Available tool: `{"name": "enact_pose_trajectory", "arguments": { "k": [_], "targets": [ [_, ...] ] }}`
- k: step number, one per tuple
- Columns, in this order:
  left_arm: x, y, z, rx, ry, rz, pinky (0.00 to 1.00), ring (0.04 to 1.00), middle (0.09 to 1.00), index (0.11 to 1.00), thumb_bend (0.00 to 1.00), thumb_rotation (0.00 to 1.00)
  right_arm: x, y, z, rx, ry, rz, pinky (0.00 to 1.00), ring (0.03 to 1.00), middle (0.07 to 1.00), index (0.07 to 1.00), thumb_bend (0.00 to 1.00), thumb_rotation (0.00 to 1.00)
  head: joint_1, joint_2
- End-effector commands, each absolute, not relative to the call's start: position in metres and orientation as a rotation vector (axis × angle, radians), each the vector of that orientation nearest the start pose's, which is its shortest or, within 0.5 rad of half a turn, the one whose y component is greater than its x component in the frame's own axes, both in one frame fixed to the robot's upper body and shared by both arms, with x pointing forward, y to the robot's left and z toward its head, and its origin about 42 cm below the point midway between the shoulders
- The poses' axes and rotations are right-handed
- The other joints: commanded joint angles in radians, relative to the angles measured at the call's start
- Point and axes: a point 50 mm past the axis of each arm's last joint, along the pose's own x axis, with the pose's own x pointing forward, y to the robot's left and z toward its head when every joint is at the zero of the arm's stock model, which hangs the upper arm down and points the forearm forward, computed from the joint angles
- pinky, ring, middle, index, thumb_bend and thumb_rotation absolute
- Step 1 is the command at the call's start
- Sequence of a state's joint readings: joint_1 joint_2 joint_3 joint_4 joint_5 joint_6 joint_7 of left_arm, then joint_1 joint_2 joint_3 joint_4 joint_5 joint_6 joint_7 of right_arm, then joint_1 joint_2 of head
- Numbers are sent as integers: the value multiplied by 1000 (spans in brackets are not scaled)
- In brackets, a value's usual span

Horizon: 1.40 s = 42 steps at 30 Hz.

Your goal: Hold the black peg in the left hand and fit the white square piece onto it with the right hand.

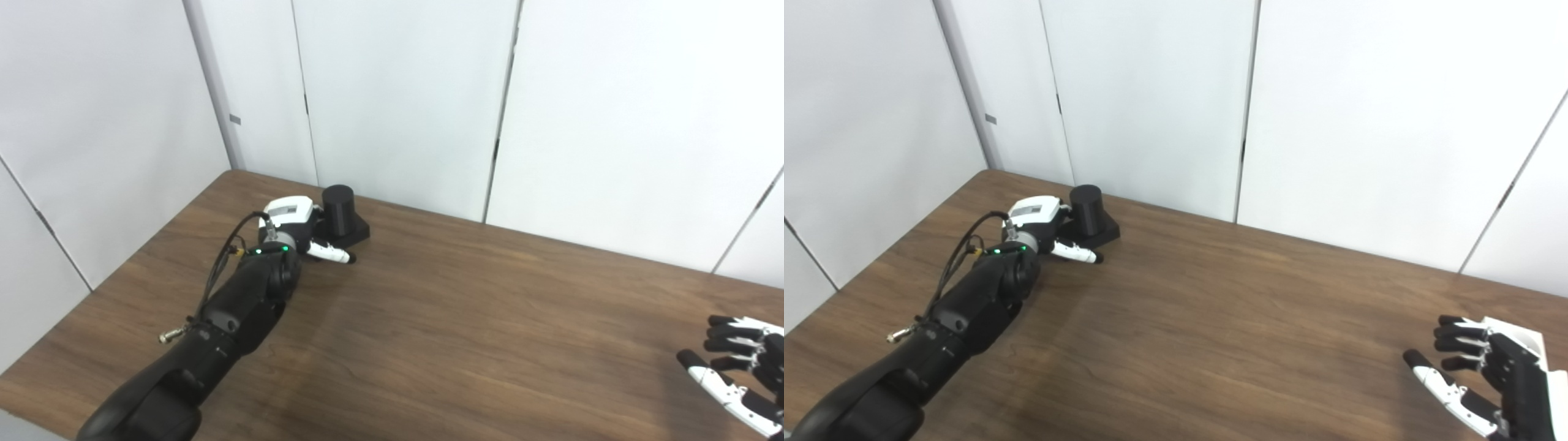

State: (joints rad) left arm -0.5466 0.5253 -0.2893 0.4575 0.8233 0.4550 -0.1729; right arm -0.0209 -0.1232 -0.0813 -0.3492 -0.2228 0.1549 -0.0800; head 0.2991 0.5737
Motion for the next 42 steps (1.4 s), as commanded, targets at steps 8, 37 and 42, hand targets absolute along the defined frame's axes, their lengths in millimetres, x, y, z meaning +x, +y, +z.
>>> {"name": "enact_pose_trajectory", "arguments": {
  "k": [8, 37, 42],
  "targets": [
    [465, 356, 204, 1443, 304, 134, 937, 1000, 981, 854, 892, 525, 278, -267, 208, -327, -287, -211, 452, 572, 680, 490, 492, 114, -3, 6],
    [453, 361, 207, 1375, 214, 112, 782, 893, 839, 485, 522, 74, 280, -271, 206, -326, -288, -211, 466, 586, 690, 490, 491, 113, 7, 30],
    [450, 360, 205, 1355, 192, 90, 764, 889, 841, 483, 524, 70, 281, -271, 207, -324, -292, -206, 466, 586, 690, 490, 491, 114, 4, 33]
  ]
}}
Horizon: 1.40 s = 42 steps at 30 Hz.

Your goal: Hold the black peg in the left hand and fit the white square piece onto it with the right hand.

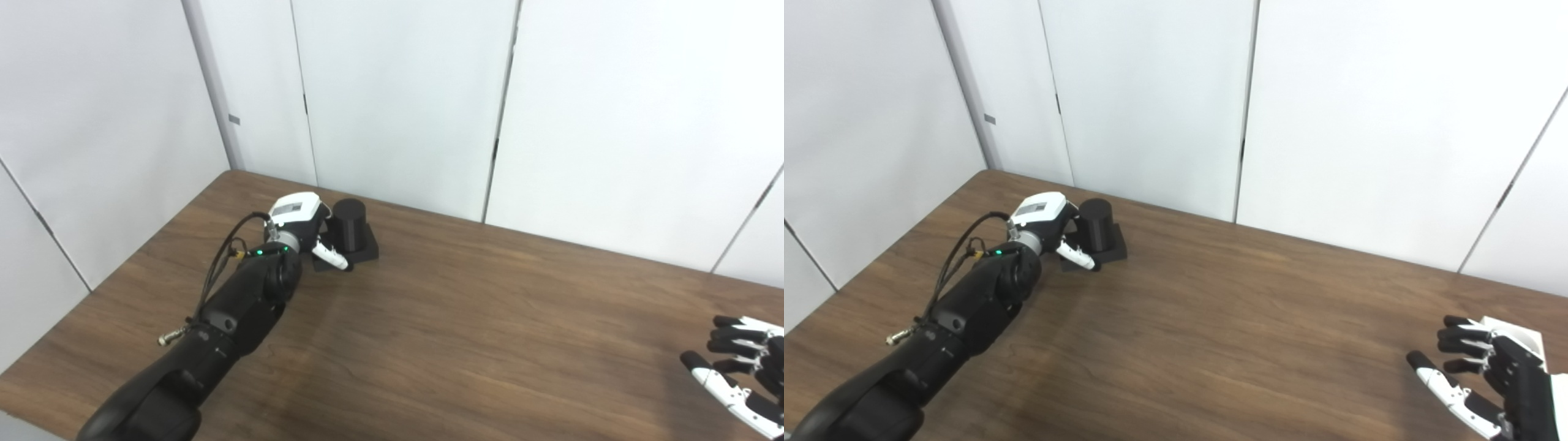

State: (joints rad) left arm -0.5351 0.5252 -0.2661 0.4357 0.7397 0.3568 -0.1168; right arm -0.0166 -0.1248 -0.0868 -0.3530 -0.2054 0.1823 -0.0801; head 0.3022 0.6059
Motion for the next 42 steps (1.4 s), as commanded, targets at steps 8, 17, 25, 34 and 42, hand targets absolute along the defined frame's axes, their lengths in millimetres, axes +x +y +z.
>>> {"name": "enact_pose_trajectory", "arguments": {
  "k": [8, 17, 25, 34, 42],
  "targets": [
    [443, 352, 201, 1260, 127, -6, 811, 916, 859, 482, 525, 69, 281, -271, 206, -323, -289, -206, 464, 575, 687, 490, 491, 113, 0, 3],
    [433, 337, 198, 1182, -36, -221, 888, 961, 871, 485, 525, 65, 282, -271, 206, -329, -293, -203, 447, 572, 681, 490, 491, 114, -3, 4],
    [426, 315, 197, 1164, -154, -352, 879, 977, 877, 486, 524, 71, 281, -270, 207, -317, -283, -203, 462, 575, 676, 490, 491, 114, -3, 4],
    [414, 286, 190, 1157, -230, -470, 869, 973, 879, 487, 524, 73, 281, -269, 208, -329, -286, -208, 461, 565, 670, 490, 492, 114, -11, 8],
    [403, 246, 172, 1204, -330, -604, 856, 959, 876, 486, 524, 70, 281, -269, 209, -328, -286, -211, 468, 567, 670, 490, 492, 114, -14, 12]
  ]
}}
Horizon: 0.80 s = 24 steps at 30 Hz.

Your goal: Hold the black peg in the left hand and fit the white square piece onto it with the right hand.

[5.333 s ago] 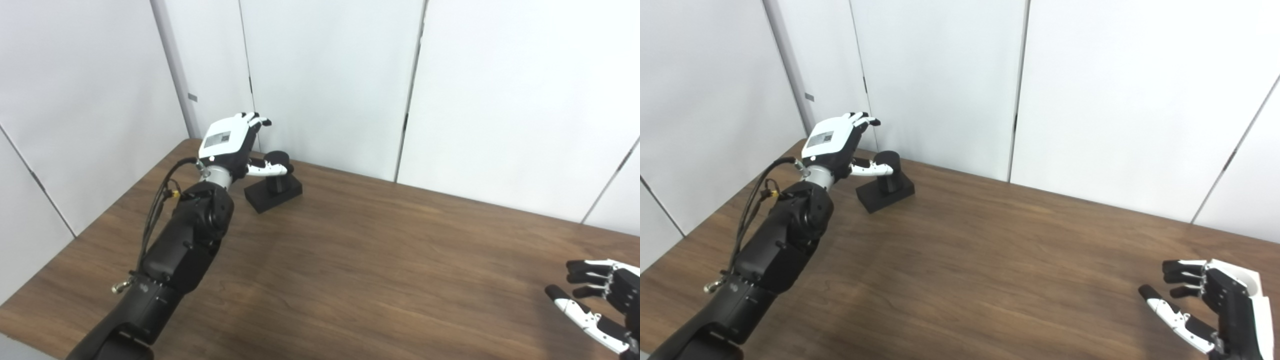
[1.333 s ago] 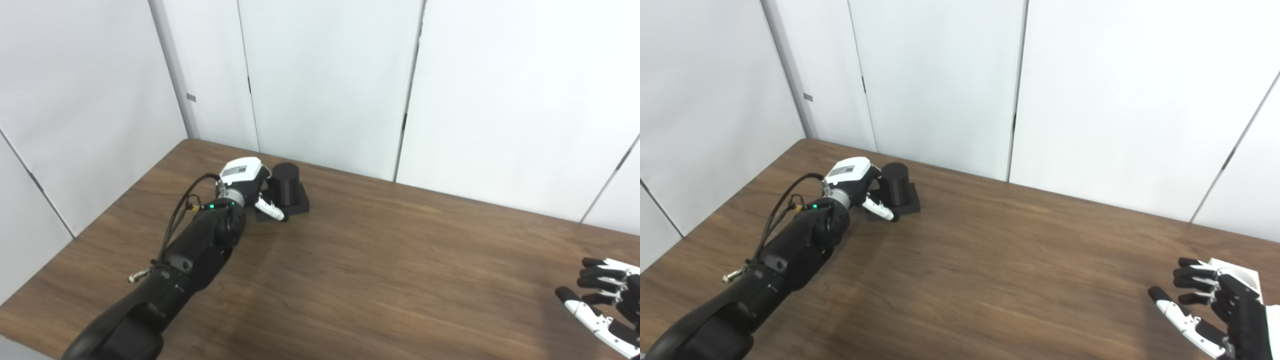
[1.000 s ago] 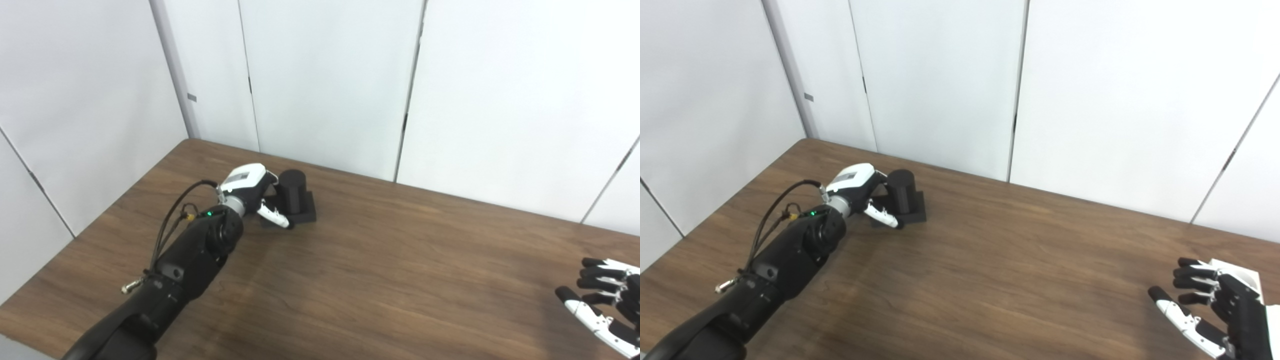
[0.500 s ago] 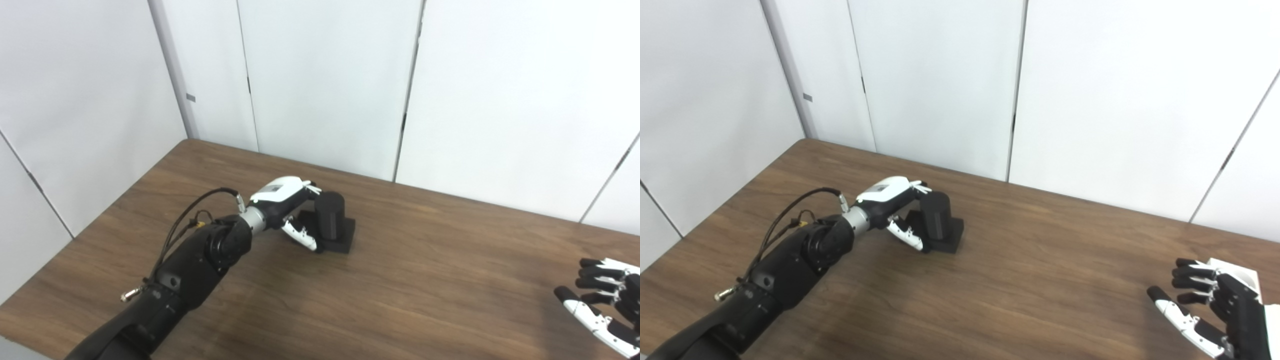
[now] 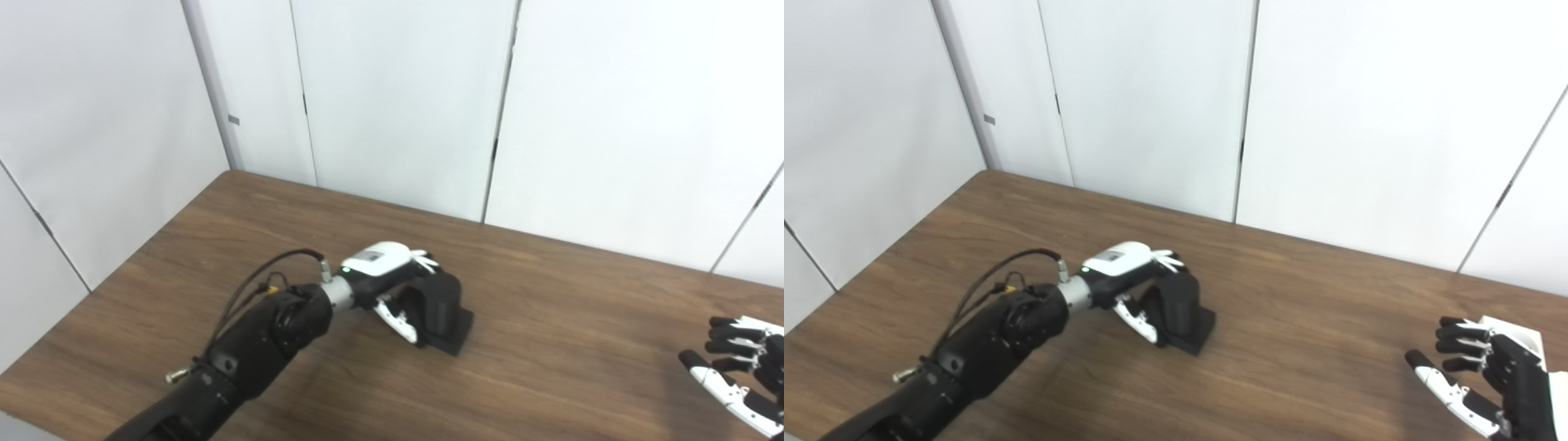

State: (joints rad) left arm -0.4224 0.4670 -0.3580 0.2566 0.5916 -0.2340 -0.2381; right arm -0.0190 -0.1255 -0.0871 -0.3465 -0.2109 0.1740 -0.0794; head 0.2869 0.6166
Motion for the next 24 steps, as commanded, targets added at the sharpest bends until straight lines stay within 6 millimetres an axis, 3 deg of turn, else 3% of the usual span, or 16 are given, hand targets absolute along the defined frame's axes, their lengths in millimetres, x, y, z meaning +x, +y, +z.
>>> {"name": "enact_pose_trajectory", "arguments": {
  "k": [1, 24],
  "targets": [
    [401, 241, 169, 1201, -340, -619, 860, 955, 874, 485, 524, 71, 281, -269, 209, -330, -286, -210, 470, 565, 669, 490, 492, 114, 0, 1],
    [373, 163, 111, 1307, -373, -931, 922, 965, 884, 489, 523, 76, 281, -270, 208, -332, -298, -207, 436, 566, 671, 490, 492, 115, -31, 18]
  ]
}}
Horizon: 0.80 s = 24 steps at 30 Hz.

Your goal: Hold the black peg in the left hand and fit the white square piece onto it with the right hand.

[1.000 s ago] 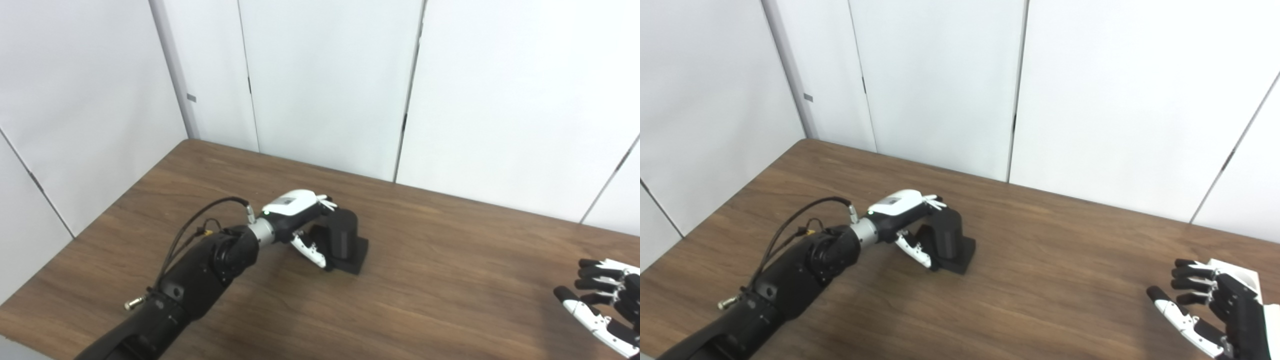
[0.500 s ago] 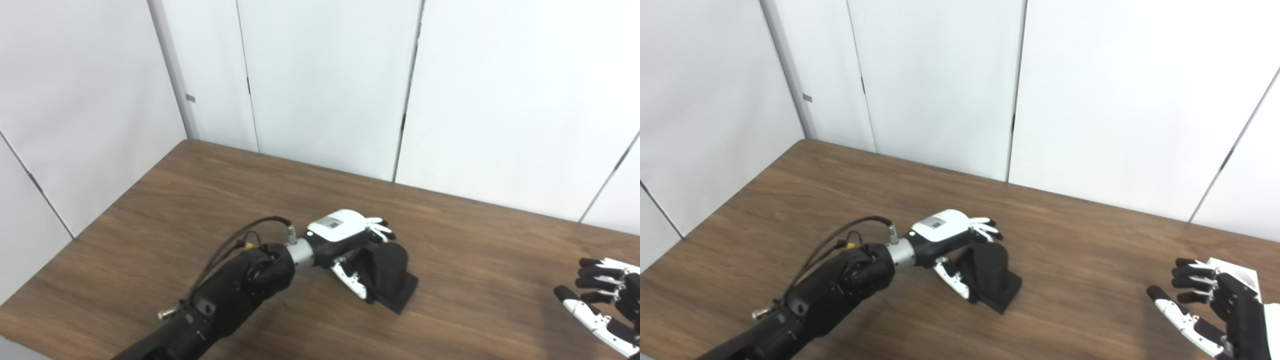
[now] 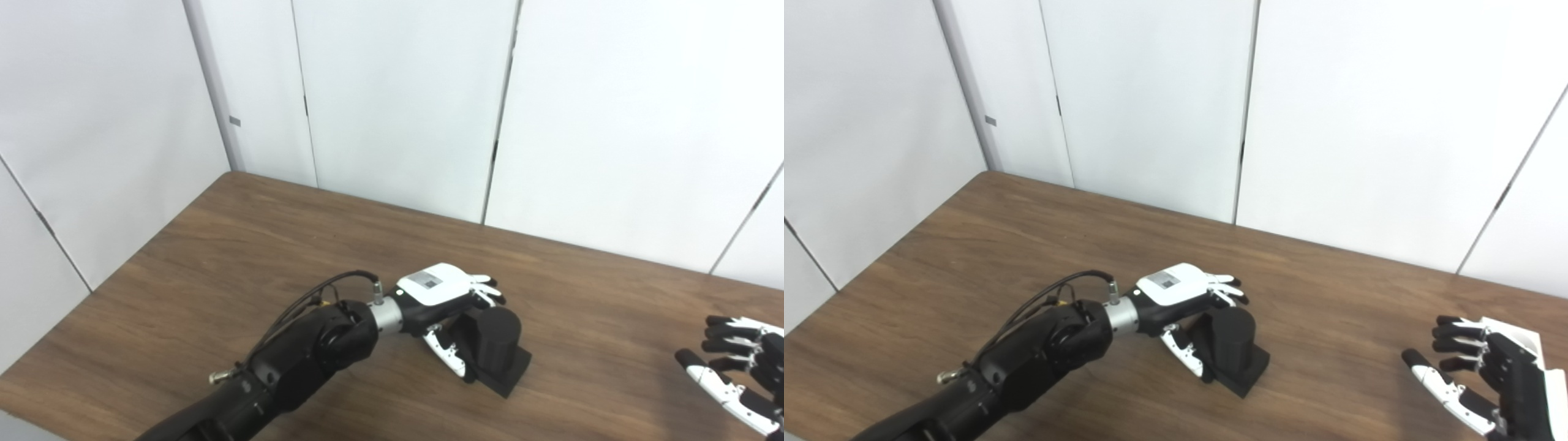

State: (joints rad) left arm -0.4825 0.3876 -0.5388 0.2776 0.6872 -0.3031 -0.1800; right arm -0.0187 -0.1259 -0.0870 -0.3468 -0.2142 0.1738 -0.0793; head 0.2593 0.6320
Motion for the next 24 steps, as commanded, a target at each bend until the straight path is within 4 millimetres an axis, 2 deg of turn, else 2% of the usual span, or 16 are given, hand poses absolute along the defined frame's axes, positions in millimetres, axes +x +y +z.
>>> {"name": "enact_pose_trajectory", "arguments": {
  "k": [1, 6, 11, 14, 16, 17, 18, 23, 24],
  "targets": [
    [372, 161, 109, 1324, -381, -940, 922, 967, 883, 489, 523, 76, 281, -270, 208, -334, -297, -208, 438, 567, 671, 490, 492, 115, -3, 2],
    [370, 155, 103, 1370, -385, -985, 946, 974, 892, 490, 523, 74, 282, -272, 206, -348, -294, -213, 471, 572, 669, 491, 493, 115, -27, 10],
    [371, 158, 102, 1360, -388, -986, 947, 973, 892, 490, 523, 73, 284, -273, 202, -346, -306, -202, 470, 586, 681, 491, 493, 115, -69, 18],
    [372, 163, 103, 1360, -388, -988, 948, 974, 893, 490, 523, 73, 286, -272, 200, -345, -316, -200, 471, 589, 675, 491, 494, 115, -124, 26],
    [371, 167, 106, 1375, -389, -992, 941, 971, 894, 490, 523, 74, 287, -272, 201, -359, -345, -188, 468, 588, 666, 491, 494, 115, -204, 32],
    [371, 169, 107, 1381, -388, -994, 930, 967, 892, 490, 524, 74, 287, -271, 203, -371, -358, -184, 468, 590, 661, 491, 494, 115, -215, 32],
    [370, 172, 107, 1385, -387, -996, 929, 967, 893, 490, 524, 74, 288, -271, 205, -389, -372, -181, 466, 588, 658, 491, 494, 116, -270, 32],
    [370, 184, 108, 1373, -387, -996, 910, 954, 882, 490, 524, 72, 300, -280, 227, -504, -425, -104, 432, 563, 657, 493, 498, 129, -380, 23],
    [370, 186, 107, 1369, -389, -995, 901, 948, 877, 490, 524, 70, 303, -282, 233, -532, -430, -92, 426, 558, 657, 494, 499, 131, -421, 14]
  ]
}}
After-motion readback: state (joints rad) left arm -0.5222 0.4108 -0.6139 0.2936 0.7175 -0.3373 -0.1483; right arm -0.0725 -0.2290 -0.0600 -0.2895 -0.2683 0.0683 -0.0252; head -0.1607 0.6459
